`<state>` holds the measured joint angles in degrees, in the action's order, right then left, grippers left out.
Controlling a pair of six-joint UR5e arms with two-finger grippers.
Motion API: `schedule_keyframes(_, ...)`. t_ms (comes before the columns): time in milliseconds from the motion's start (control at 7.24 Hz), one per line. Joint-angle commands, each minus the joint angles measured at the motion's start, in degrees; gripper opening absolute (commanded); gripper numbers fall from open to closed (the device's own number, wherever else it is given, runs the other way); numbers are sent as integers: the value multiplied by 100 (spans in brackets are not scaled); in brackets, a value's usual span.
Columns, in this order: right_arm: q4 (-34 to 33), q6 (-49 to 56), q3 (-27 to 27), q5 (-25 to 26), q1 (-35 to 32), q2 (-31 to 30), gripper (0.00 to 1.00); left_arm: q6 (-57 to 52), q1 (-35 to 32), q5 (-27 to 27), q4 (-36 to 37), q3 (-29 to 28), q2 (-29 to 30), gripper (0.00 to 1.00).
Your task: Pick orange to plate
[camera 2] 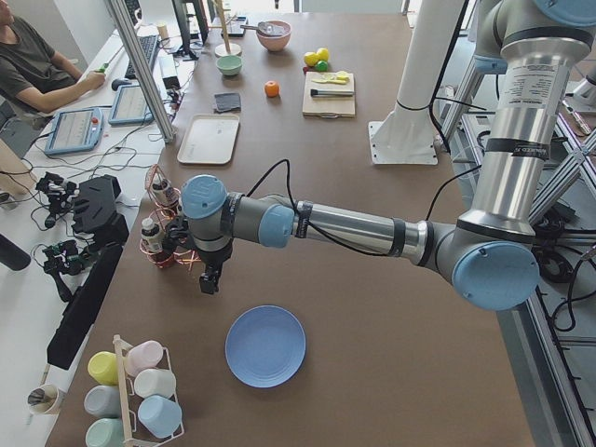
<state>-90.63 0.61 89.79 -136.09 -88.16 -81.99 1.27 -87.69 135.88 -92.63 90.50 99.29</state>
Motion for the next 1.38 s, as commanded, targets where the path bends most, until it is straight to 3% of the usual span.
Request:
schedule_keyframes(0,-7,9,-14,21,-34,-10,100,-12,15,17,-105,3,-6,97)
schedule_keyframes(829,-190,-104,-49,109,18,25,100,-13,243,-18,-133,-32,-76,97)
schedule_keyframes(1244,-403,-105,65,408,19,34,100,5,243,-18,-124,20,-76,97)
